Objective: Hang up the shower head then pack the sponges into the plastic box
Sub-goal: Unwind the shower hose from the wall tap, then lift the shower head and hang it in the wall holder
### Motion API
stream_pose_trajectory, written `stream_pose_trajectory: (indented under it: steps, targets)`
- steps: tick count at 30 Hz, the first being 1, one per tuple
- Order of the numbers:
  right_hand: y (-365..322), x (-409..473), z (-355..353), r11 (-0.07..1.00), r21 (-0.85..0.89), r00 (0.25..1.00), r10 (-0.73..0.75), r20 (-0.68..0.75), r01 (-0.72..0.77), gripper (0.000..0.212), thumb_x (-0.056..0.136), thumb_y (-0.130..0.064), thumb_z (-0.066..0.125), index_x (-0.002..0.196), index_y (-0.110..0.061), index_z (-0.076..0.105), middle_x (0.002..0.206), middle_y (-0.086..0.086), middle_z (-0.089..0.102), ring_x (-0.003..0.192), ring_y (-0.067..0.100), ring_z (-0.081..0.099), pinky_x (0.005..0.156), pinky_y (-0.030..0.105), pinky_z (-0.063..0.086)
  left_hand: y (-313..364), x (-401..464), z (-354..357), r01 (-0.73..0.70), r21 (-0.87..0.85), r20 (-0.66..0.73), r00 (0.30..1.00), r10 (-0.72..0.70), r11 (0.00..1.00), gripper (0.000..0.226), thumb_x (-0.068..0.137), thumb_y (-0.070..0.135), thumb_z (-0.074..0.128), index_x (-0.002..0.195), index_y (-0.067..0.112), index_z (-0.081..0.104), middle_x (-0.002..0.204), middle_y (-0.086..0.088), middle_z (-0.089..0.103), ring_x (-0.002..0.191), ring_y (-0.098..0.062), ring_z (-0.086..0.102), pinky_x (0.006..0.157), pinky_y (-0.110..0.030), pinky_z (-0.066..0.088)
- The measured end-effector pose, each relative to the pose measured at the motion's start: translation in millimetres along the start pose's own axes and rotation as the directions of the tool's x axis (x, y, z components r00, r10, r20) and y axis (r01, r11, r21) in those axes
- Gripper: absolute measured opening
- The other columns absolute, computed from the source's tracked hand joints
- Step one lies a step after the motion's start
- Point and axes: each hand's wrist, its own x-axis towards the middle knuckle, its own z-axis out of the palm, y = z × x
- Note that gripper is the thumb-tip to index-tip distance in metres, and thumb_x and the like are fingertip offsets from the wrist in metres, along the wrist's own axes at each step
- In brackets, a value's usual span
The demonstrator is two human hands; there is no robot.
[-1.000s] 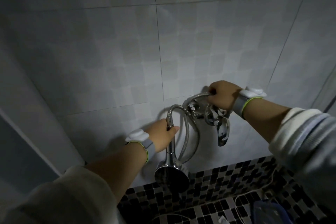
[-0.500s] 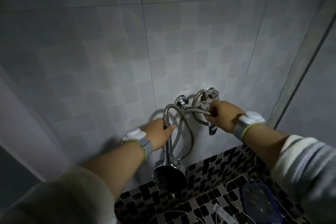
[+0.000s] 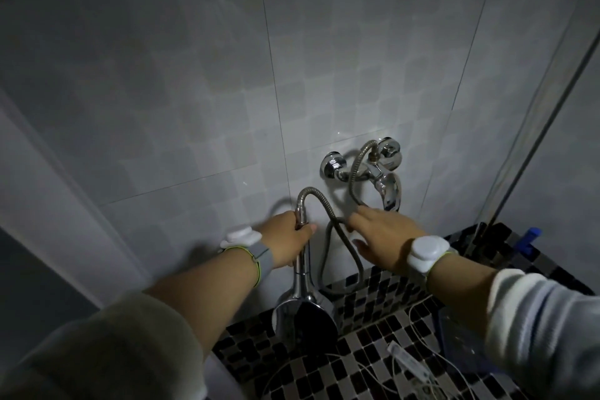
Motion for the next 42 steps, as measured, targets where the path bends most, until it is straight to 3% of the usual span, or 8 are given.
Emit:
stream_pose_trajectory:
  steps: [5, 11, 22, 26, 31, 35, 39, 42]
  targets:
    - [-33.6, 6.8, 27.8, 0.946, -0.073, 0.944, -0.322, -0.076, 0.317, 0.040, 0.088, -0.022, 0.049, 0.127, -0.026, 0.050, 0.110, 0.005, 0.056, 0.091, 0.026, 0.060, 0.074, 0.041, 0.054, 5.2, 4.1, 7.7, 0.065, -0.067, 0.043, 0.997, -0.062, 0.996, 0.041, 0.100, 0.046, 0.047, 0.082, 0.011, 0.061, 0.078, -0.012, 0.073, 0.064, -0.024, 0.074, 0.058, -0.031, 0.060]
    - [-45.4, 8.2, 54.3, 0.909, -0.053, 0.878, -0.413, -0.243, 0.413, 0.038, 0.089, -0.018, 0.048, 0.122, -0.027, 0.064, 0.107, 0.007, 0.062, 0.092, 0.028, 0.062, 0.072, 0.040, 0.052, 8.5, 20.2, 21.8, 0.133, -0.015, 0.070, 0.989, -0.132, 0.991, 0.047, 0.098, 0.052, 0.046, 0.069, 0.018, 0.062, 0.064, -0.003, 0.067, 0.067, -0.025, 0.069, 0.077, -0.038, 0.058]
    - [-17.7, -16.4, 85.5, 0.937, 0.266, 0.972, -0.200, -0.126, 0.228, 0.044, 0.092, -0.024, 0.045, 0.135, -0.030, 0.055, 0.136, 0.004, 0.050, 0.110, 0.025, 0.054, 0.085, 0.037, 0.051, 16.6, 55.3, 66.4, 0.310, -0.138, 0.187, 0.941, -0.282, 0.941, 0.065, 0.075, 0.071, 0.050, 0.085, 0.011, 0.074, 0.079, -0.010, 0.076, 0.080, -0.030, 0.074, 0.086, -0.051, 0.059]
    - [-5.5, -24.4, 91.1, 0.915, 0.360, 0.984, -0.160, -0.083, 0.180, 0.050, 0.086, -0.024, 0.037, 0.133, -0.027, 0.056, 0.140, 0.005, 0.046, 0.109, 0.029, 0.056, 0.082, 0.041, 0.054, 22.0, 68.0, 81.5, 0.369, -0.157, 0.226, 0.916, -0.331, 0.916, 0.053, 0.090, 0.060, 0.052, 0.086, 0.011, 0.072, 0.072, -0.009, 0.071, 0.073, -0.027, 0.069, 0.086, -0.043, 0.059]
    - [18.3, -33.4, 109.0, 0.865, 0.501, 1.000, -0.014, -0.023, 0.024, 0.050, 0.086, -0.019, 0.061, 0.131, -0.038, 0.051, 0.143, -0.004, 0.036, 0.114, 0.029, 0.057, 0.088, 0.041, 0.054, 29.5, 82.2, 101.4, 0.505, -0.172, 0.346, 0.835, -0.428, 0.846, 0.045, 0.093, 0.053, 0.053, 0.091, 0.012, 0.070, 0.086, -0.012, 0.074, 0.078, -0.026, 0.072, 0.083, -0.041, 0.060]
    - [35.7, -41.5, 118.7, 0.836, 0.544, 0.998, 0.037, 0.057, -0.062, 0.037, 0.091, -0.024, 0.061, 0.127, -0.031, 0.058, 0.135, 0.000, 0.046, 0.116, 0.023, 0.055, 0.098, 0.033, 0.048, 40.6, 86.5, 109.5, 0.574, -0.153, 0.443, 0.767, -0.464, 0.804, 0.048, 0.097, 0.052, 0.048, 0.116, 0.012, 0.064, 0.104, -0.010, 0.070, 0.093, -0.024, 0.070, 0.078, -0.033, 0.056]
    - [48.2, -48.9, 116.1, 0.659, 0.710, 0.968, 0.195, 0.157, -0.248, 0.020, 0.088, -0.034, 0.064, 0.097, -0.019, 0.073, 0.112, 0.003, 0.062, 0.107, 0.020, 0.062, 0.093, 0.027, 0.047, 55.6, 90.8, 114.1, 0.570, -0.143, 0.459, 0.762, -0.456, 0.809, 0.036, 0.102, 0.044, 0.043, 0.100, 0.014, 0.064, 0.088, -0.008, 0.065, 0.074, -0.021, 0.061, 0.069, -0.029, 0.048]
    - [61.7, -53.1, 140.6, 0.547, 0.767, 0.941, 0.225, 0.251, -0.336, 0.009, 0.083, -0.030, 0.068, 0.079, -0.031, 0.077, 0.098, 0.000, 0.065, 0.097, 0.020, 0.063, 0.096, 0.034, 0.050, 59.1, 98.2, 119.0, 0.538, -0.104, 0.367, 0.802, -0.471, 0.836, 0.035, 0.103, 0.035, 0.045, 0.111, 0.006, 0.063, 0.109, -0.013, 0.069, 0.091, -0.026, 0.064, 0.080, -0.035, 0.051]
